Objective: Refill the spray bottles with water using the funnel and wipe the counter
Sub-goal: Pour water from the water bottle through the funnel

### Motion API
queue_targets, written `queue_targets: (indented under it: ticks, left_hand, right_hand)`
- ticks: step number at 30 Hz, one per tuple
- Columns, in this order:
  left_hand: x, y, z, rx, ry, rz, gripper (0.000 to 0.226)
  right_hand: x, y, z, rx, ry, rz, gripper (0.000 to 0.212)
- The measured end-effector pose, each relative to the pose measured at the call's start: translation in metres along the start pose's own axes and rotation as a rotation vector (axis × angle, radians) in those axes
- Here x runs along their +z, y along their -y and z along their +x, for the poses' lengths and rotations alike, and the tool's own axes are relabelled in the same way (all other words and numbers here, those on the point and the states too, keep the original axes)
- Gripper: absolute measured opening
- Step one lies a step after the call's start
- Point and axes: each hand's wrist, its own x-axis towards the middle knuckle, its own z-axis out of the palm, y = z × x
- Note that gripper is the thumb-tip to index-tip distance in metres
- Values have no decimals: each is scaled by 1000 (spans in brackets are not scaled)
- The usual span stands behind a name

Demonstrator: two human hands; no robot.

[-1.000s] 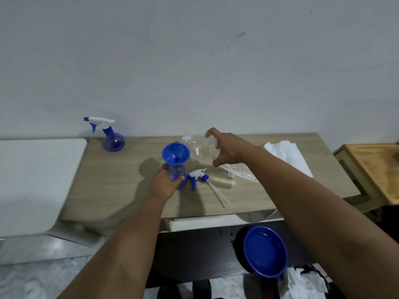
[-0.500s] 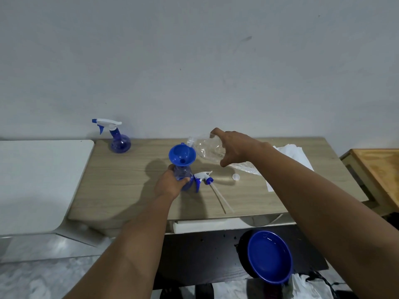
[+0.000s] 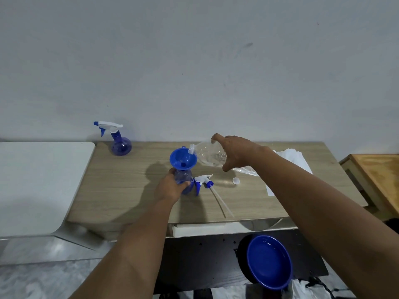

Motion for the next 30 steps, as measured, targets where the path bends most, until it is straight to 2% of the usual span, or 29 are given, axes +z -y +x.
queue_targets:
  ticks: [30]
  left_hand:
    - [-1,-6,-3,-9,6,78,52]
  right_hand:
    - [2,3,4,25,7,-99,96]
